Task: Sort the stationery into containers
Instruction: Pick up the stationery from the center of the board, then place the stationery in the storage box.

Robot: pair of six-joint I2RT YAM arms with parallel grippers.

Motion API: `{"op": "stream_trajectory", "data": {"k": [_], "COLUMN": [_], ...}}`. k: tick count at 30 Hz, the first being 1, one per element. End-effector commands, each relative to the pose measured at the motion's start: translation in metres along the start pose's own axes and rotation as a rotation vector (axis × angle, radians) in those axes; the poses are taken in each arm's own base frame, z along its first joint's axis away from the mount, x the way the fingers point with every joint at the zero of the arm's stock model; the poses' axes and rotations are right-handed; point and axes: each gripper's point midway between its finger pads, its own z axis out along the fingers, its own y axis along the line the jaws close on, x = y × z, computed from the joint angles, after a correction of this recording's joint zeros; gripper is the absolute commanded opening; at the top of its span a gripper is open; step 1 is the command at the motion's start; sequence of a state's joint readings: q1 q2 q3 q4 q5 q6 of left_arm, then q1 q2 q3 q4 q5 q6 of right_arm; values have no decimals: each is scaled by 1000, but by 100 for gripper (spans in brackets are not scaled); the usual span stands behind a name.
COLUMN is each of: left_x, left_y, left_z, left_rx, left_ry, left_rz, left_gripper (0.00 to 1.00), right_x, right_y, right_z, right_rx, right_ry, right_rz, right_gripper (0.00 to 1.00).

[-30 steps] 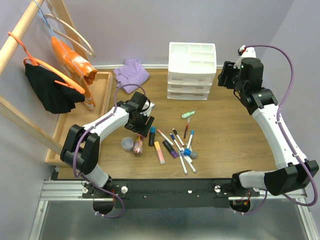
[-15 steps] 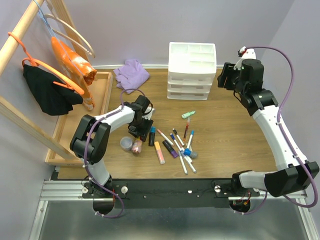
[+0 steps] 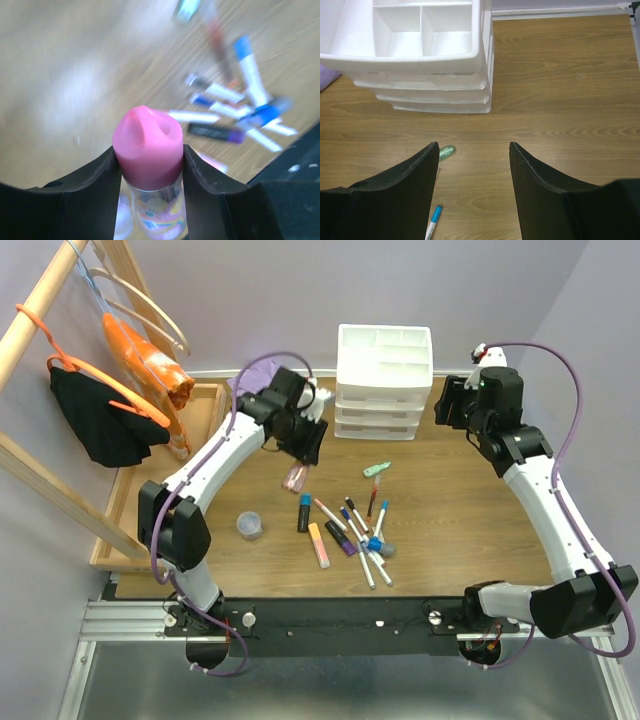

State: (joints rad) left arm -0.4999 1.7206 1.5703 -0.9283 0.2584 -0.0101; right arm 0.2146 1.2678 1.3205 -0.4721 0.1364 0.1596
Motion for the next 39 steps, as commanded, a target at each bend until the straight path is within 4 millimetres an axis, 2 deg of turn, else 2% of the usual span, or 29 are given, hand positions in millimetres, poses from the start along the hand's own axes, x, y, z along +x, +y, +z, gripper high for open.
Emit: {"op": "stream_trajectory", "data": {"k": [1, 2, 4, 5, 6, 7, 8, 9, 10, 11, 12, 13, 14, 15, 16, 17, 18, 22, 23, 24, 27, 36, 39], "left_x": [-96, -131, -165, -196, -210, -221, -244, -256, -267, -282, -291, -298, -312, -320, -327, -340, -347, -372, -380, -384, -394, -391, -389], "left_y": [-65, -72, -81, -81, -82, -82, -86, -81, -76, -75, -67, -64, -59, -51, -48, -44, -32, -6, -7, 3, 14, 56, 64], "left_z": [-87, -103, -129, -137, -150, -154, -177, -160, -158, -169, -151, -151, -165, -148, -147, -162, -138, -123, -137, -118, -105, -74, -67], "left_rx": [250, 256, 263, 241, 220, 219, 199, 192, 173, 150, 127, 106, 60, 40, 20, -42, -71, -202, -221, -241, -280, -401, -421], "left_ry": [-334, -483, -681, -865, -973, -1046, -1181, -1182, -1201, -1261, -1268, -1304, -1394, -1402, -1429, -1494, -1475, -1526, -1569, -1550, -1547, -1457, -1422], "left_rz": [214, 280, 325, 384, 412, 412, 462, 456, 446, 457, 447, 449, 451, 442, 444, 458, 443, 412, 412, 396, 387, 310, 308], "left_gripper": [0, 0, 0, 0, 0, 0, 0, 0, 0, 0, 0, 0, 0, 0, 0, 0, 0, 0, 0, 0, 0, 0, 0], "right_x": [-10, -15, -18, -21, -21, -21, -23, -22, -22, -26, -25, -25, -28, -28, -30, -32, -32, -30, -29, -29, -27, -20, -16], "right_y": [-6, -8, -9, -10, -11, -11, -11, -12, -13, -13, -14, -14, -15, -16, -16, -17, -19, -26, -28, -29, -32, -36, -34], "right_z": [-3, -3, -2, -1, 0, 1, 2, 5, 6, 6, 8, 9, 9, 10, 10, 10, 11, 13, 15, 16, 20, 35, 41], "right_rx": [12, 26, 33, 37, 39, 41, 44, 47, 52, 56, 60, 63, 68, 71, 71, 75, 81, 107, 113, 113, 119, 125, 114], "right_ry": [-54, -77, -92, -101, -103, -103, -102, -96, -93, -101, -100, -100, -107, -110, -114, -122, -122, -117, -116, -114, -109, -83, -70], "right_rz": [-38, -34, -33, -32, -31, -37, -38, -46, -52, -52, -58, -58, -59, -63, -67, -69, -82, -97, -97, -96, -99, -96, -92], "right_gripper": [66, 66, 66, 66, 66, 66, 66, 66, 66, 66, 66, 66, 66, 66, 66, 66, 66, 66, 66, 66, 66, 66, 66]}}
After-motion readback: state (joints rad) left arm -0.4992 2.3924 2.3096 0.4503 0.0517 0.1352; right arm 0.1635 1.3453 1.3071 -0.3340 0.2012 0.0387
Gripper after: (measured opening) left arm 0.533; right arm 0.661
